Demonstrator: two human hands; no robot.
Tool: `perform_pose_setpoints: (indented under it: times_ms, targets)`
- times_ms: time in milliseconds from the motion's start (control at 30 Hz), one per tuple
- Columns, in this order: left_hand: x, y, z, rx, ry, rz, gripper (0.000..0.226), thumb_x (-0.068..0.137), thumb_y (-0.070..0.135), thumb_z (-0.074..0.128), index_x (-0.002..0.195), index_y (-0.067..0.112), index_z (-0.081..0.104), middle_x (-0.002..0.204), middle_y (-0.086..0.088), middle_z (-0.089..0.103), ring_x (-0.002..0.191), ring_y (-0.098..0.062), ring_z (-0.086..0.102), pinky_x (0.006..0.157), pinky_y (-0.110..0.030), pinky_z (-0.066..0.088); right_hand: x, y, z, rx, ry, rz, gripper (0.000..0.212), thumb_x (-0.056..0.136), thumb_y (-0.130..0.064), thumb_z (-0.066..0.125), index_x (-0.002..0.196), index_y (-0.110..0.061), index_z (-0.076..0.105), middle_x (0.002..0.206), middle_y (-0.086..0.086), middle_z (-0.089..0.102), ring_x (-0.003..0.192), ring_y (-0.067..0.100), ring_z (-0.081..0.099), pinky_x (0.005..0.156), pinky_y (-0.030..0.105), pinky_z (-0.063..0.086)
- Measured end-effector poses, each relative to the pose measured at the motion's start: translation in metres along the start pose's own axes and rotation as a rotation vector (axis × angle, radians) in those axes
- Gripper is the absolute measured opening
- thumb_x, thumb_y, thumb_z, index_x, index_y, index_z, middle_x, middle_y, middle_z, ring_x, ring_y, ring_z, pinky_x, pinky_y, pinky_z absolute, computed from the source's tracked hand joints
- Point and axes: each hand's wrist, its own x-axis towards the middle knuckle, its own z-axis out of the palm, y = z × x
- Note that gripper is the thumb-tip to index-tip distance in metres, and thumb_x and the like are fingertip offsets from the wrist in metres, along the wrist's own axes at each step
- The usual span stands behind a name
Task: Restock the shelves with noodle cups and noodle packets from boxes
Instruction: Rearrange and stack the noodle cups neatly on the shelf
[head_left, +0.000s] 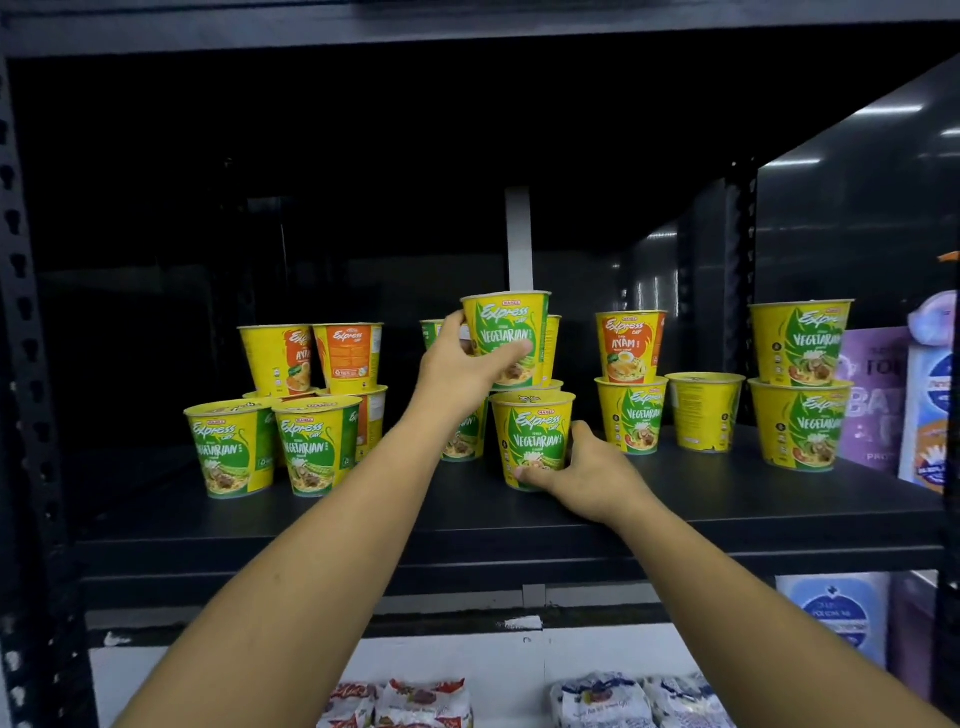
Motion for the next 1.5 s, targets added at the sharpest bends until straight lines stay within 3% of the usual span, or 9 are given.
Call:
perform_pose_setpoints:
  times_ms: [300,633,867,1100,1267,1433,1500]
  targets:
    - [-0.001,-0.002,0.016,0.009,-0.053,-0.049,0.047,0.077,0.045,0.088,0.113,0.034,0.06,0.097,0.016,0.071,0.087,0.003,0.068,0.071,-0.022,0.052,0.005,0.003,0.002,0.018,-0.001,-0.007,0.065,0.074,-0.065,0.078,0.118,-0.03,0.047,0.114,-0.007,0.066,0.104,0.018,0.063,0.091,0.045,0.055]
    - [0.001,-0.007,0.025,0.008,-0.076,-0.057,0.061,0.074,0.051,0.088,0.124,0.036,0.056,0.105,0.013,0.071,0.096,-0.007,0.07,0.087,-0.035,0.06,0.007,0.006,0.004,0.027,0.009,-0.009,0.066,0.07,-0.068,0.078,0.115,-0.03,0.047,0.111,-0.008,0.067,0.101,0.017,0.065,0.09,0.046,0.056]
    - [-0.006,-0.006,0.023,0.064,-0.099,-0.05,0.056,0.083,0.047,0.083,0.126,0.038,0.047,0.097,0.024,0.059,0.083,0.009,0.057,0.054,-0.006,0.039,0.007,0.005,0.004,0.016,-0.001,-0.006,0.067,0.071,-0.068,0.078,0.118,-0.03,0.047,0.113,-0.009,0.067,0.103,0.017,0.064,0.091,0.046,0.055]
    - [-0.006,-0.007,0.021,0.083,-0.107,-0.039,0.062,0.084,0.048,0.082,0.134,0.036,0.048,0.098,0.026,0.058,0.083,0.013,0.054,0.056,-0.006,0.038,0.006,0.004,0.004,0.01,0.001,-0.001,0.066,0.073,-0.067,0.077,0.118,-0.031,0.047,0.112,-0.009,0.067,0.102,0.016,0.064,0.09,0.046,0.056]
    - [-0.004,-0.008,0.019,0.084,-0.118,-0.044,0.061,0.081,0.049,0.084,0.132,0.036,0.053,0.104,0.024,0.064,0.093,0.009,0.058,0.067,-0.014,0.043,0.006,0.004,0.003,0.006,0.004,0.003,0.066,0.071,-0.069,0.077,0.117,-0.031,0.046,0.111,-0.01,0.066,0.101,0.016,0.064,0.09,0.046,0.055]
    - [-0.007,-0.006,0.017,0.091,-0.142,-0.067,0.057,0.084,0.049,0.082,0.129,0.041,0.047,0.099,0.029,0.057,0.088,0.013,0.054,0.061,-0.007,0.036,0.006,0.005,0.004,-0.002,0.008,0.004,0.064,0.072,-0.069,0.077,0.114,-0.031,0.047,0.107,-0.011,0.066,0.099,0.015,0.063,0.089,0.045,0.055]
    - [-0.008,-0.005,0.016,0.087,-0.151,-0.076,0.061,0.085,0.051,0.08,0.132,0.043,0.043,0.1,0.03,0.054,0.096,0.008,0.056,0.063,-0.008,0.035,0.007,0.005,0.003,0.001,0.007,0.003,0.064,0.072,-0.068,0.077,0.115,-0.032,0.047,0.107,-0.011,0.066,0.098,0.015,0.063,0.089,0.045,0.055]
